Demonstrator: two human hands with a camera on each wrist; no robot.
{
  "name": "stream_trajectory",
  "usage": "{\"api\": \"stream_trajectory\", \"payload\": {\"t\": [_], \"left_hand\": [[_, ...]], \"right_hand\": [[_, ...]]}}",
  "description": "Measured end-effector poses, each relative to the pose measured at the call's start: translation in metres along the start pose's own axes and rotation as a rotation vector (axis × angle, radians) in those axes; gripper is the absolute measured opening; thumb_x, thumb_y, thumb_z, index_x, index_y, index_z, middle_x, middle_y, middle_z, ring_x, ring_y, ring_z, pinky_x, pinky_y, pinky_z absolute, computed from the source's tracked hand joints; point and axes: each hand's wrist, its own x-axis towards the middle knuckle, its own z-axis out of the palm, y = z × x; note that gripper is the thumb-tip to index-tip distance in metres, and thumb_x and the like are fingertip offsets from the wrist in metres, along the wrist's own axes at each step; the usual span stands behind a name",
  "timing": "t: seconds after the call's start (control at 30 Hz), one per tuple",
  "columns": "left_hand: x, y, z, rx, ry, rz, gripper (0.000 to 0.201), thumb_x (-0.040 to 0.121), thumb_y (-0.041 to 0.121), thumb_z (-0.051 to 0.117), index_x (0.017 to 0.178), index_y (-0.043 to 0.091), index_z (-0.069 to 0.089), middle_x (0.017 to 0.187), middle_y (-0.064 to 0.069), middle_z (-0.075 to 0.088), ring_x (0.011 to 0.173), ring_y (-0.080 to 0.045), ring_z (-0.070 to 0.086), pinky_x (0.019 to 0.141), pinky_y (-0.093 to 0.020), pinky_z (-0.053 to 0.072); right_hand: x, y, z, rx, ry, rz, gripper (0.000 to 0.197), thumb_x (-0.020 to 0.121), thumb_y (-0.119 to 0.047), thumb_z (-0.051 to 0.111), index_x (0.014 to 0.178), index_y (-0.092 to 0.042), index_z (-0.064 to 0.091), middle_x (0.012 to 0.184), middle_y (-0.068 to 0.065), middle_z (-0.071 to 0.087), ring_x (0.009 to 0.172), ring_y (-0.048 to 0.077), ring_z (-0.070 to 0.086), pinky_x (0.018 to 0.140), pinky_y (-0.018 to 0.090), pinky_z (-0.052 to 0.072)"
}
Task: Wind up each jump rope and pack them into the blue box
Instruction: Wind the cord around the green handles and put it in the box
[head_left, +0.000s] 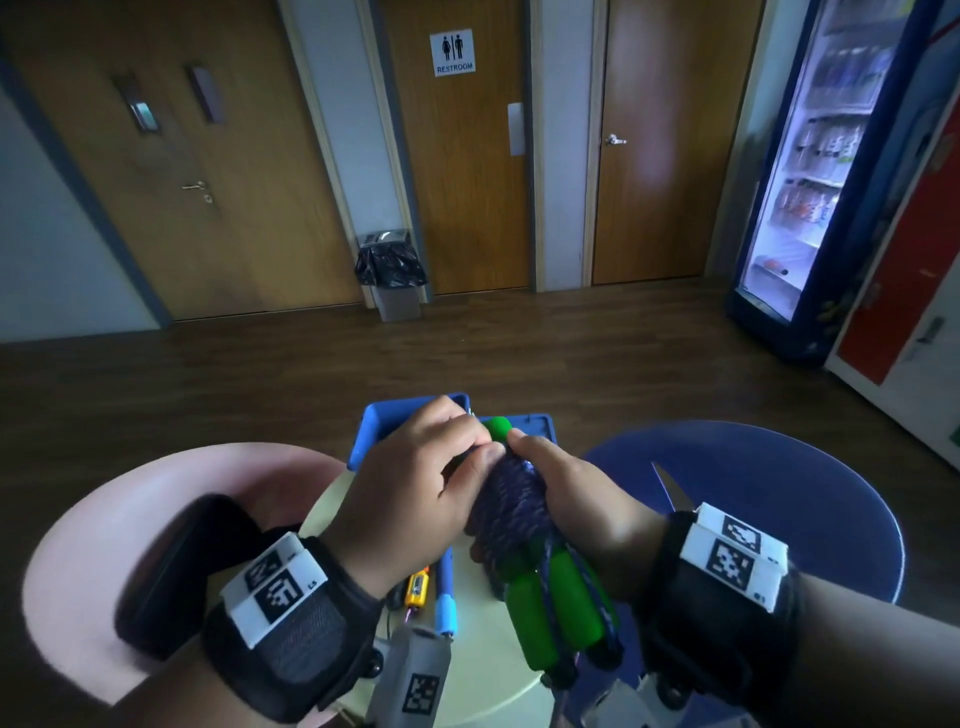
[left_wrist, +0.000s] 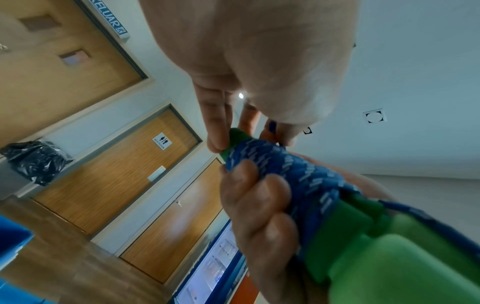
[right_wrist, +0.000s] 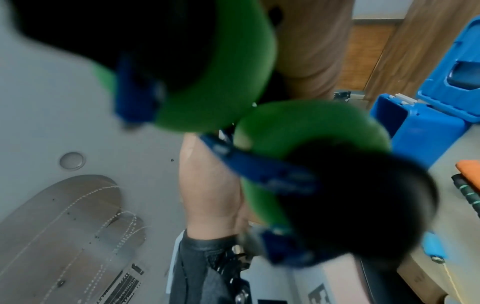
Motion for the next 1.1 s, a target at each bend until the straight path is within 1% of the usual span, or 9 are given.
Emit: {"api": "stream_trajectory", "payload": {"t": [0.07,0.17,0.27,0.47,0.6,0.77,0.9,1.0,1.1], "left_hand": [[-0.001,0.0,-0.002,-0.016,-0.024,0.015,0.025,0.099,0.027,0.049,0.081,0.015,0.061,0.085,0.006,0.053,0.082,-0.009,0.055,0.074,-0.025,0.045],[-0.003,-0.003,-0.004,-0.02,-0.02,0.011,0.023,0.098,0.025,0.052,0.08,0.013,0.062,0.084,0.008,0.053,0.081,-0.006,0.054,0.075,-0.018,0.04],[-0.007,-0.006,-0.006,0.031,-0.005,0.037,0.021,0.097,0.026,0.055,0.082,0.014,0.063,0.083,0.009,0.054,0.079,-0.001,0.052,0.074,-0.016,0.039],[-0.013,-0.005,-0.009,0.141,0.019,0.1,0.024,0.098,0.03,0.053,0.087,0.011,0.061,0.086,0.004,0.062,0.075,-0.013,0.06,0.067,-0.029,0.048],[-0.016,-0.004,-0.014,0.208,-0.015,0.151,0.034,0.102,0.032,0.044,0.088,0.007,0.062,0.086,-0.001,0.062,0.071,-0.024,0.062,0.062,-0.039,0.05],[-0.015,-0.002,-0.021,0.199,-0.014,0.191,0.024,0.102,0.029,0.045,0.095,0.012,0.06,0.082,0.0,0.061,0.071,-0.019,0.056,0.065,-0.022,0.041],[-0.012,-0.001,-0.026,0.117,0.031,0.146,0.012,0.099,0.022,0.052,0.096,0.014,0.06,0.082,0.014,0.053,0.076,0.004,0.05,0.076,-0.002,0.031],[-0.008,0.0,-0.028,0.073,0.04,0.102,0.01,0.098,0.015,0.055,0.091,0.009,0.059,0.088,0.01,0.052,0.077,0.003,0.047,0.074,-0.012,0.037],[-0.005,0.004,-0.031,0.084,0.093,0.141,0.009,0.097,0.01,0.055,0.09,0.006,0.059,0.095,0.002,0.054,0.079,-0.001,0.046,0.072,-0.019,0.04]], "right_hand": [[0.002,0.004,0.0,0.006,-0.021,0.003,0.061,0.093,-0.05,0.057,0.106,0.008,0.068,0.096,0.029,0.07,0.083,0.038,0.068,0.095,0.055,0.05],[0.002,0.007,-0.003,0.051,-0.089,0.025,0.064,0.092,-0.051,0.055,0.11,0.01,0.064,0.091,0.027,0.069,0.073,0.034,0.068,0.072,0.039,0.056],[-0.001,0.007,-0.005,0.094,-0.166,0.031,0.064,0.083,-0.05,0.058,0.107,0.009,0.062,0.087,0.026,0.068,0.067,0.032,0.068,0.063,0.035,0.056],[-0.003,0.011,-0.008,0.119,-0.184,0.007,0.067,0.081,-0.052,0.062,0.109,0.009,0.065,0.097,0.028,0.068,0.083,0.036,0.067,0.082,0.045,0.053],[-0.003,0.015,-0.007,0.176,-0.216,0.043,0.075,0.078,-0.055,0.069,0.117,0.009,0.061,0.098,0.026,0.066,0.079,0.035,0.068,0.072,0.04,0.053],[-0.008,0.01,-0.004,0.098,-0.275,0.036,0.069,0.083,-0.057,0.064,0.106,0.008,0.064,0.09,0.027,0.065,0.072,0.035,0.065,0.069,0.042,0.053],[-0.009,0.01,-0.001,0.006,-0.253,-0.021,0.069,0.082,-0.059,0.064,0.101,0.007,0.068,0.092,0.028,0.066,0.074,0.036,0.067,0.072,0.042,0.054],[-0.009,0.005,0.001,-0.046,-0.218,-0.113,0.066,0.085,-0.053,0.058,0.108,0.009,0.064,0.093,0.027,0.068,0.075,0.033,0.068,0.07,0.04,0.055],[-0.009,-0.001,0.007,-0.141,-0.214,-0.176,0.07,0.085,-0.051,0.069,0.109,0.014,0.059,0.089,0.027,0.067,0.074,0.035,0.064,0.069,0.042,0.053]]}}
